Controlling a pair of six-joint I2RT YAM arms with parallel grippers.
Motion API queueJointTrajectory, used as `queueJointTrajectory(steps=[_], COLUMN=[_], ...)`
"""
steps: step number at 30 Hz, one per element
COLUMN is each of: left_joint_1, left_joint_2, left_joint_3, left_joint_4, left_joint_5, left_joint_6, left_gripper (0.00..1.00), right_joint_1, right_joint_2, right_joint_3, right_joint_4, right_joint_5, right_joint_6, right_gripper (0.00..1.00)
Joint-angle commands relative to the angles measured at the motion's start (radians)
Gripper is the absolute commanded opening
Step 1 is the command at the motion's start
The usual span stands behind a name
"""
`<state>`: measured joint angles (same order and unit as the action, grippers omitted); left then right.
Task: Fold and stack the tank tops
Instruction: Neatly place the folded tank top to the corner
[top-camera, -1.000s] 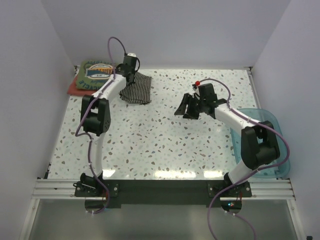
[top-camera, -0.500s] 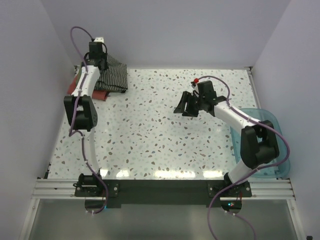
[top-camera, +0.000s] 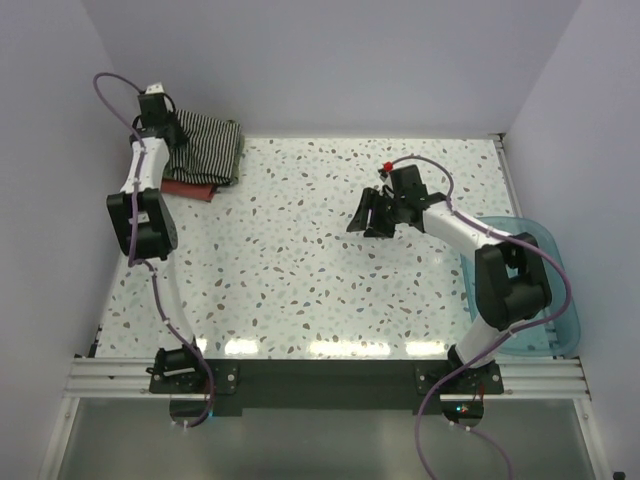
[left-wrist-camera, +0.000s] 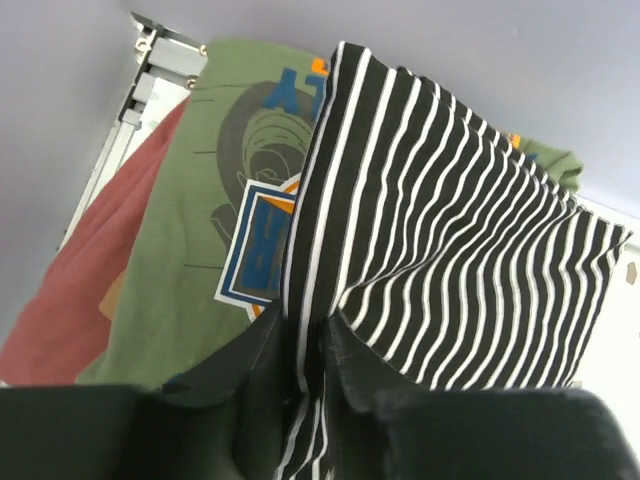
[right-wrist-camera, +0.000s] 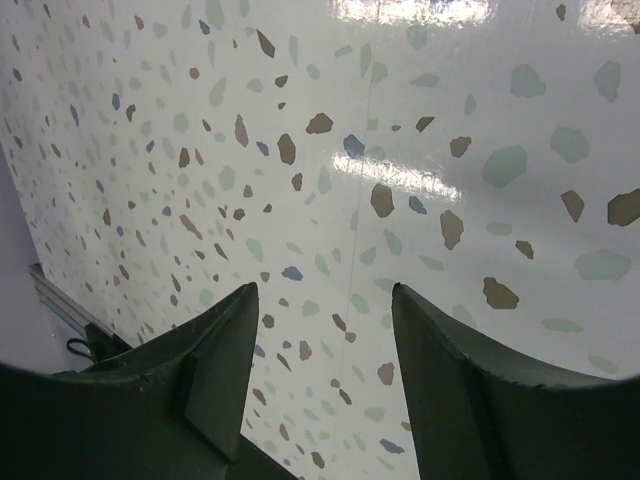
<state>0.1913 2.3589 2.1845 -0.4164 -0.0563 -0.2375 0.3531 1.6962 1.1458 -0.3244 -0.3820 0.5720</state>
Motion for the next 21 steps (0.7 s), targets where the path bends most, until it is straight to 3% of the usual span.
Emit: queueJointTrajectory(steps=[1,4,5,7,12,17,20,21], left_joint_1=[0.014,0.016,0.016,0.011,-0.006,-0.082,-0.183,-0.264], left_joint_2=[-0.009,-0.084,-0.142,-0.191,-0.326,-0.537,-0.702,-0.748], left_joint_3=[-0.034,-0.123,-0.179,-0.212,-0.270,-0.493,-0.688,-0.745], left_joint_4=[0.070,0.155,0.178,0.215,0.186,0.203,0.238,0.248], left_joint_5=[0.017,-0.025,-0.045,-0.082,-0.091,-0.051,-0.054,-0.054], left_joint_6=[-0.100,-0.131,-0.153,-0.169,-0.207,-0.249,-0.261,-0.270], left_gripper=[0.34,0.61,0.66,1.00,1.00,1.00,1.00,1.00], right_joint_1=[0.006,0.006,0.004,0.004,0.006,0.003,0.001,0.000], right_joint_2=[-0.012,-0.026,-0.039,-0.053,-0.115,-0.203,-0.269,-0.294], right_joint_3=[0.020,0.025,0.026,0.029,0.035,0.012,-0.012,-0.017], right_joint_4=[-0.007,-0.021,-0.024,-0.037,-0.071,-0.100,-0.113,-0.131], right_joint_5=[0.029,0.041,0.048,0.063,0.081,0.140,0.169,0.187], right_joint_6=[-0.030,-0.038,-0.041,-0.047,-0.054,-0.063,-0.064,-0.064], right_gripper=[0.60,0.61,0.61,0.66,0.73,0.77,0.78,0.78])
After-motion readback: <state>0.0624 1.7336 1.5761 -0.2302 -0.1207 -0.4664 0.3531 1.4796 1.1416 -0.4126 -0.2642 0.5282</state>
